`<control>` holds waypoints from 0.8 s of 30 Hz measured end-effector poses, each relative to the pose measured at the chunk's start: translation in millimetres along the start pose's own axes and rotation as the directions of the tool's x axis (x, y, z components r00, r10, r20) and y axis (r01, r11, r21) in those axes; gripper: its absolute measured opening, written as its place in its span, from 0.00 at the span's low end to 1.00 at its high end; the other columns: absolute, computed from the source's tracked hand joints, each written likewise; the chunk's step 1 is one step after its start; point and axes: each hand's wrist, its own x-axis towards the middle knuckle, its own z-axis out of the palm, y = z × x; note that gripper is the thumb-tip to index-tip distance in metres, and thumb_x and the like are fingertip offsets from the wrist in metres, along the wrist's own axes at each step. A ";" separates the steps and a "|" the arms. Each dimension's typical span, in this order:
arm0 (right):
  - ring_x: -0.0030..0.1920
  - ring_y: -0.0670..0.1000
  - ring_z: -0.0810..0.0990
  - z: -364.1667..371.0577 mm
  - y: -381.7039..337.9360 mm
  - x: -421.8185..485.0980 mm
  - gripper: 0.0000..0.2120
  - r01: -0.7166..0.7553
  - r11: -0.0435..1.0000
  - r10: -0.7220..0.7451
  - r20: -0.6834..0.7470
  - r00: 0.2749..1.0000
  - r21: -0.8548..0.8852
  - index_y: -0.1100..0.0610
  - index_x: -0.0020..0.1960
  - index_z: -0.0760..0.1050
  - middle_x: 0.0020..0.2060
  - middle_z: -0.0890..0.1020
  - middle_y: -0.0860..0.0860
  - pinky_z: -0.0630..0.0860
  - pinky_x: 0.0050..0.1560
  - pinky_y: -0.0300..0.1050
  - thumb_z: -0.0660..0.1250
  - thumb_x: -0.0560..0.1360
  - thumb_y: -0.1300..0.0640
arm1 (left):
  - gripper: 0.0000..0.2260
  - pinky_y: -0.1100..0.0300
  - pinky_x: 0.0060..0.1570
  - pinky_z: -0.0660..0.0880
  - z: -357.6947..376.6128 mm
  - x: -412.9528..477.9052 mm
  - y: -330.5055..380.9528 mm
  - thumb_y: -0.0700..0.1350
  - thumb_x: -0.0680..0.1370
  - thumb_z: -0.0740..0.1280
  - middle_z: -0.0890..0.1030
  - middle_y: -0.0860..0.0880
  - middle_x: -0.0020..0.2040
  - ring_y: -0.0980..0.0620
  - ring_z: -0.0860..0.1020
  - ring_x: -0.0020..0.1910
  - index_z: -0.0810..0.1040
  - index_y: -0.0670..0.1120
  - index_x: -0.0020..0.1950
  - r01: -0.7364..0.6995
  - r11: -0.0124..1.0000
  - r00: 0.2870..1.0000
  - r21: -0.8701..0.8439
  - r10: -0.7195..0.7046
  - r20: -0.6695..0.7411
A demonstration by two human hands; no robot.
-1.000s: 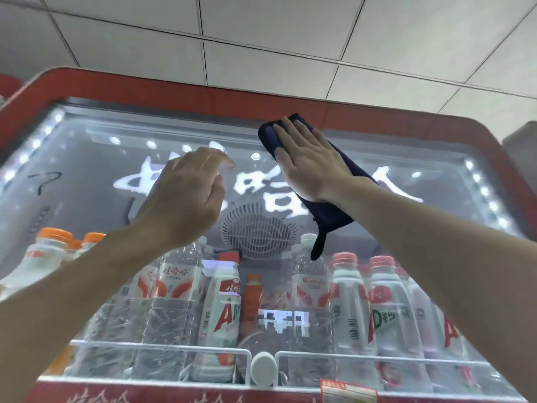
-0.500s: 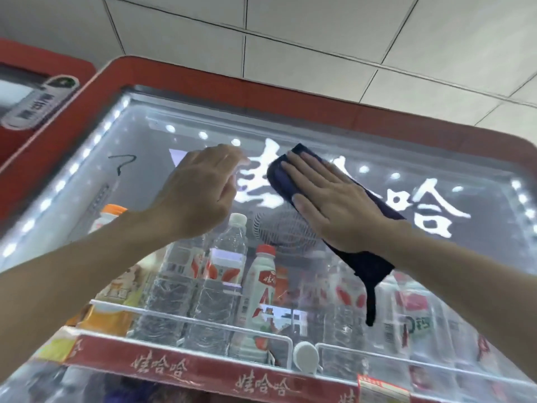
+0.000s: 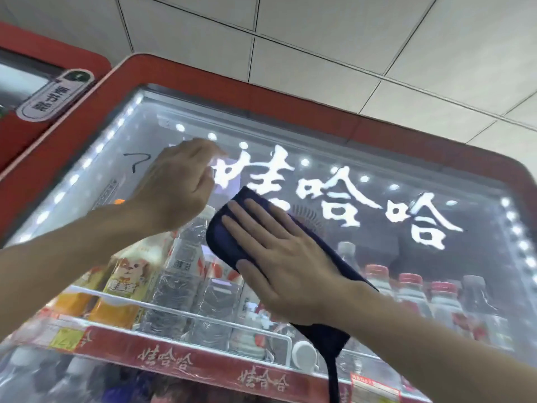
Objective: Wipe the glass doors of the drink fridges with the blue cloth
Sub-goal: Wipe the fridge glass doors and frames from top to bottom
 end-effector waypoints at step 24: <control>0.83 0.47 0.41 5.3 -50.8 36.4 0.30 -0.010 0.996 0.009 0.016 1.000 0.093 0.52 0.85 0.49 0.84 0.48 0.48 0.35 0.82 0.50 0.48 0.86 0.44 | 0.24 0.45 0.69 0.66 -39.3 -10.8 -44.5 0.48 0.77 0.53 0.78 0.43 0.66 0.41 0.74 0.66 0.79 0.42 0.65 0.074 0.996 0.997 0.042 -0.072 -0.028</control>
